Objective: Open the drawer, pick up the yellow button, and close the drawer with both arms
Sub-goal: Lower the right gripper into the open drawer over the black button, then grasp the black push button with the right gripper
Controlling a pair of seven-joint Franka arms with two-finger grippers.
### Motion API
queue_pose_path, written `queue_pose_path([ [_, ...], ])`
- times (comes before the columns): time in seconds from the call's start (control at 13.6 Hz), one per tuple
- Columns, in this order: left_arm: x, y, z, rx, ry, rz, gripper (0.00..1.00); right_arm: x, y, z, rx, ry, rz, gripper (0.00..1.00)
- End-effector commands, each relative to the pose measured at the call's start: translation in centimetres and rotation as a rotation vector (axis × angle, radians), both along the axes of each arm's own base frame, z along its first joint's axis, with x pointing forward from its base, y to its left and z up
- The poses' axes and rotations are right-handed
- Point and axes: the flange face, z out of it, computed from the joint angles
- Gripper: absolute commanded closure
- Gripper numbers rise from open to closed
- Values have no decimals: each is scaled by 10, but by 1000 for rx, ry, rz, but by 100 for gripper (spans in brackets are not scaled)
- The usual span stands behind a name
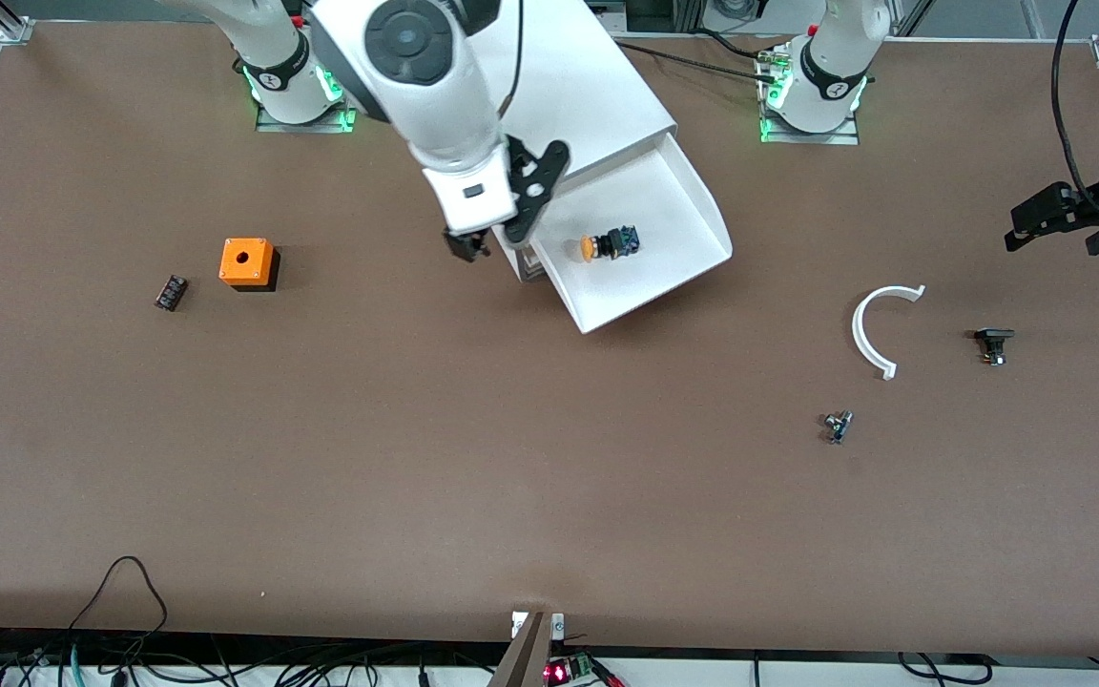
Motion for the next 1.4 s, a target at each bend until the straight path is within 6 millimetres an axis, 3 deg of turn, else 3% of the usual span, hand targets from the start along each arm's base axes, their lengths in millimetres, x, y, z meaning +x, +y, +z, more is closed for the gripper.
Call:
queue_pose_path([
  [0.0,10,-1,6,31,23,5,0,4,42,-6,22,-52,93,0],
  [0.15,9,-1,9,31,18,6,0,1,70,-9,42,-93,127,0],
  [0.44,9,4,23,35,-6,11,0,5,91,-39,73,-116,202,0],
  [0.96,9,0,26,34,-6,10,0,-14,107,-51,58,-119,400,0],
  [1.33,10,0,25,26,-5,12,0,-25,121,-75,3,-141,465,0],
])
